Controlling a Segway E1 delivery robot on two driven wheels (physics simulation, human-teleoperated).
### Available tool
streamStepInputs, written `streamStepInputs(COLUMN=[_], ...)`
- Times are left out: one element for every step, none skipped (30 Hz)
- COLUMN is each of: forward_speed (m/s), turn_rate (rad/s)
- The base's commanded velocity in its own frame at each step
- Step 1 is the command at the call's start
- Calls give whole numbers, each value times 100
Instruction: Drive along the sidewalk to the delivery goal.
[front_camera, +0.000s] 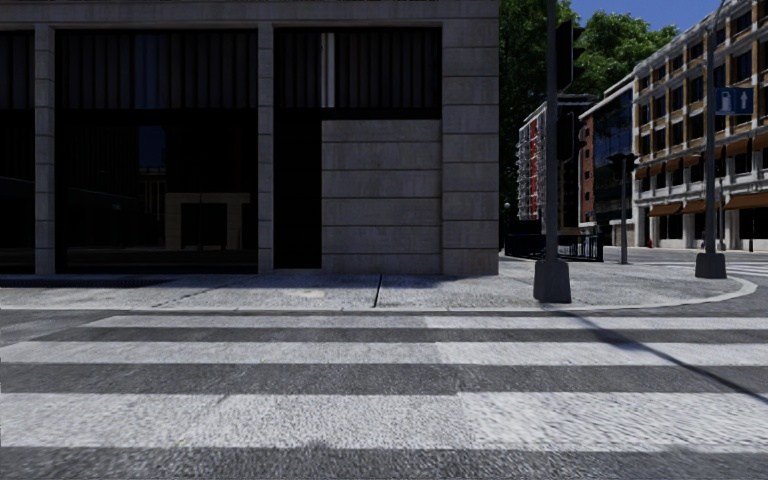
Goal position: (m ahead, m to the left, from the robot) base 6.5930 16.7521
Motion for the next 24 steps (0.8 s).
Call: streamStepInputs(forward_speed=[165,165,165,164,164,164,164,162,158,155,153,153,153,153,153,153,153,153,153,153,153,153,153,153], turn_rate=[0,0,0,0,0,0,0,0,0,0,0,0,0,0,0,0,3,3,12,20,25,27,27,30])
